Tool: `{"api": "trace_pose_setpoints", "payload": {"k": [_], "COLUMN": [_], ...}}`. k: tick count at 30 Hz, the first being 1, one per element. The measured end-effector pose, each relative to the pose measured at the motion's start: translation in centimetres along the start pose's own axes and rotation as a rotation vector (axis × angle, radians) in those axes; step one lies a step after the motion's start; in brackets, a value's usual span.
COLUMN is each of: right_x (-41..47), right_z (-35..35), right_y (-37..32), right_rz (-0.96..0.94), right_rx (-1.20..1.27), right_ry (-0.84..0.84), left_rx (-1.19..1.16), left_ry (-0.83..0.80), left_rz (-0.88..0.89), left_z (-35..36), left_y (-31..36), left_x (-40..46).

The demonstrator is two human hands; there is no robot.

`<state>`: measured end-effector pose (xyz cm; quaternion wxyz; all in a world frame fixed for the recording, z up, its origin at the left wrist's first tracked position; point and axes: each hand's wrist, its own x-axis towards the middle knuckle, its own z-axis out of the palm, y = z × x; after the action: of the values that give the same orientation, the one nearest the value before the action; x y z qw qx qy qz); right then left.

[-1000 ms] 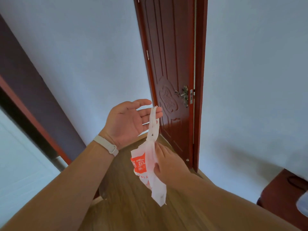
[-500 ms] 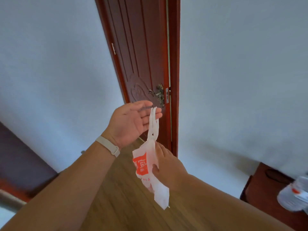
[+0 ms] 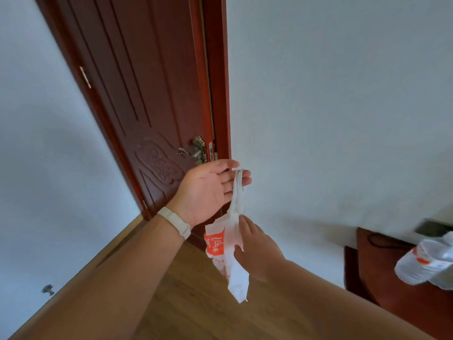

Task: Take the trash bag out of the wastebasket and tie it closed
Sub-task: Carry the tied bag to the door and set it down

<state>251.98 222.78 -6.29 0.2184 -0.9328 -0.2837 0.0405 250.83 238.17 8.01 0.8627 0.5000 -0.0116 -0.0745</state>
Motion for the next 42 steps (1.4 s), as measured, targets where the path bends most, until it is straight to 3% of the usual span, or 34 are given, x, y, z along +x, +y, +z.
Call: {"api": "trace_pose_setpoints", "payload": {"k": [9,26,34,42], "right_x": [7.1,18.5,21.5,21.9], "right_z": [3.3,13.4,18.6,25.1], "right_y": [-0.7,6.9,11.3,16.7], "right_rz": [0.096,0.229,0.350,0.528], "right_rx": [0.032,0.155,0.177,0.235], "right_ry": [-0.009,-0.192,-0.277,-0.271], "left_rx": [-0.038,-0.029,0.058,0.343], "left_ry": [-0.047,0.187,0.223,0.344], "left_rz": [-0.081,-0.360,-0.505,-0.624], "left_z": [-6.5,-16.0,-22.2,-29.8], "left_y": [1.1,-5.7,-12.1,-24.5], "left_x": [5.6,18.3,24.0,28.0]}}
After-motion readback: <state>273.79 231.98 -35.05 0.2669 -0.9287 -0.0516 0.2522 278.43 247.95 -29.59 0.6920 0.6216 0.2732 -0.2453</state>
